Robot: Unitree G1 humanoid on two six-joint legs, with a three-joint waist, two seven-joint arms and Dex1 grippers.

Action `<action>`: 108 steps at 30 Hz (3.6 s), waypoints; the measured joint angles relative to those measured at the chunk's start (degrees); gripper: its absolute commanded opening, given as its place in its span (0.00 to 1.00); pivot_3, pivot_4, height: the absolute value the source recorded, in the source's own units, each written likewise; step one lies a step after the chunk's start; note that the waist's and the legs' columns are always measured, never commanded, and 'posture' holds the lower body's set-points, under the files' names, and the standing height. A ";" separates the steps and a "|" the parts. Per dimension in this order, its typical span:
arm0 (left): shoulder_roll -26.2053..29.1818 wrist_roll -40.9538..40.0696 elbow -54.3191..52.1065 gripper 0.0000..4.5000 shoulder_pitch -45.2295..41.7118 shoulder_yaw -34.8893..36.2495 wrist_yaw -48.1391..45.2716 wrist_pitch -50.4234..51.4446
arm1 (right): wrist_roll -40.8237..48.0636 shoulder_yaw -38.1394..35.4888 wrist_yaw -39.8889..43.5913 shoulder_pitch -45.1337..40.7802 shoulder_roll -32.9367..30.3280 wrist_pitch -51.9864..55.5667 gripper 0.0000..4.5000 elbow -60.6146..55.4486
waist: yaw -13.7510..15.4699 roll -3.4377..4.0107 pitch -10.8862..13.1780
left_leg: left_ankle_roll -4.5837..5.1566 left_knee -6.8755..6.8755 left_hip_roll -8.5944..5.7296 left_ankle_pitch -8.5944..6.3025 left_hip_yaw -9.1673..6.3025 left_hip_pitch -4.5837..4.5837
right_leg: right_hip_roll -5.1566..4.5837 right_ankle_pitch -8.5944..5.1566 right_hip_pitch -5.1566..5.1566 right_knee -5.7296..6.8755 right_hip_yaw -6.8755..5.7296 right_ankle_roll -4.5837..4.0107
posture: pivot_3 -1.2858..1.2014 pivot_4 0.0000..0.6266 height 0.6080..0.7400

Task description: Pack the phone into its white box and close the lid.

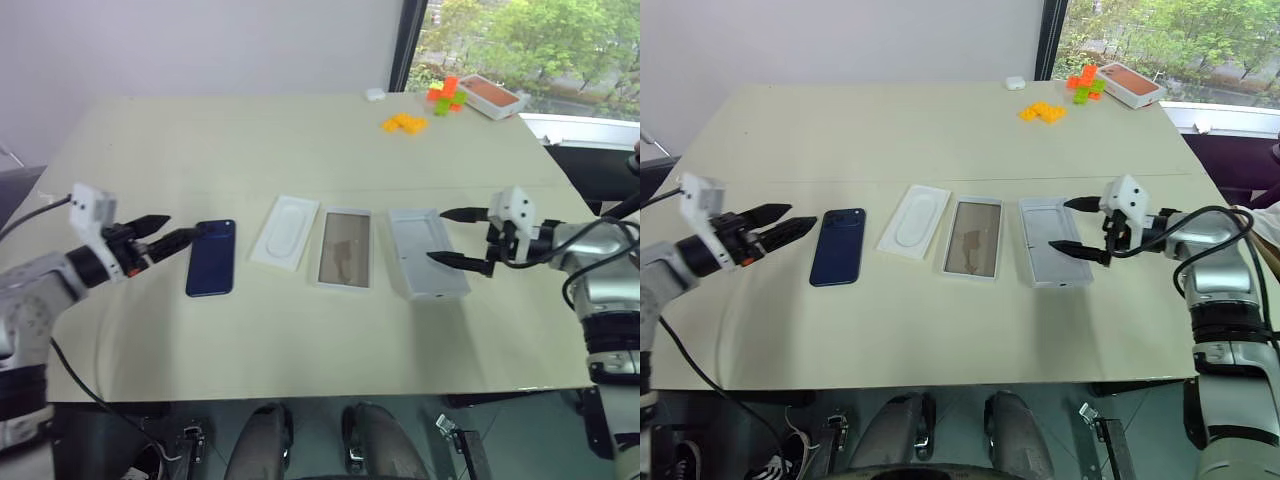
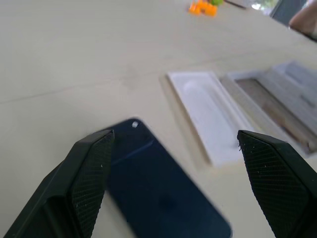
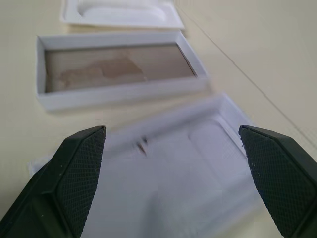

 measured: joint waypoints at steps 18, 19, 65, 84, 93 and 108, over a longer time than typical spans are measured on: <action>-16.84 7.47 22.81 0.93 -21.08 -10.97 12.48 3.84 | -0.43 4.06 -7.12 2.10 4.27 1.01 1.00 -11.71 | -0.03 -0.03 0.00 | 0.00 0.13 -0.02 0.01 -0.01 -0.01 | 0.14 0.04 0.01 0.10 -0.01 0.11 | 0.52 0.24 1.00; -17.33 7.59 23.93 0.93 -21.69 -11.01 12.38 3.83 | -0.42 4.21 -7.41 2.28 4.34 1.00 1.00 -11.94 | -0.07 -0.03 0.00 | 0.00 0.13 -0.02 0.01 -0.01 -0.01 | 0.14 0.04 0.01 0.10 -0.01 0.11 | 0.52 0.24 1.00; -29.38 -0.57 15.59 0.01 -25.02 6.11 25.65 31.65 | -0.03 4.46 -5.23 3.08 2.31 1.04 1.00 -13.00 | 0.60 -0.07 0.02 | -0.04 0.32 -0.06 0.03 -0.05 0.00 | 0.09 0.10 0.12 0.15 -0.01 0.23 | 0.52 0.24 1.00; -40.56 0.96 8.84 0.01 -27.20 0.83 37.06 35.97 | -0.08 4.39 -5.15 2.97 1.44 -0.23 1.00 -10.02 | -0.05 -0.07 0.02 | -0.17 0.33 -0.06 0.10 -0.07 0.04 | 0.18 0.12 0.14 0.21 0.00 0.26 | 0.52 0.24 1.00; -41.80 1.95 7.99 0.49 -26.17 -1.96 37.48 35.24 | -0.39 4.40 -5.80 3.01 1.44 -0.64 1.00 -10.02 | 0.07 -0.07 0.02 | -0.18 0.33 -0.07 0.11 -0.07 0.03 | 0.16 0.12 0.14 0.19 0.00 0.26 | 0.52 0.24 1.00; -29.83 0.37 4.48 0.82 -29.14 -3.75 27.60 31.85 | -2.12 5.13 -11.30 -0.91 5.66 1.60 1.00 -8.83 | -0.39 -0.08 0.03 | -0.61 0.15 -0.05 0.36 -0.05 0.05 | 0.19 0.13 0.04 0.20 0.05 0.25 | 0.52 0.24 1.00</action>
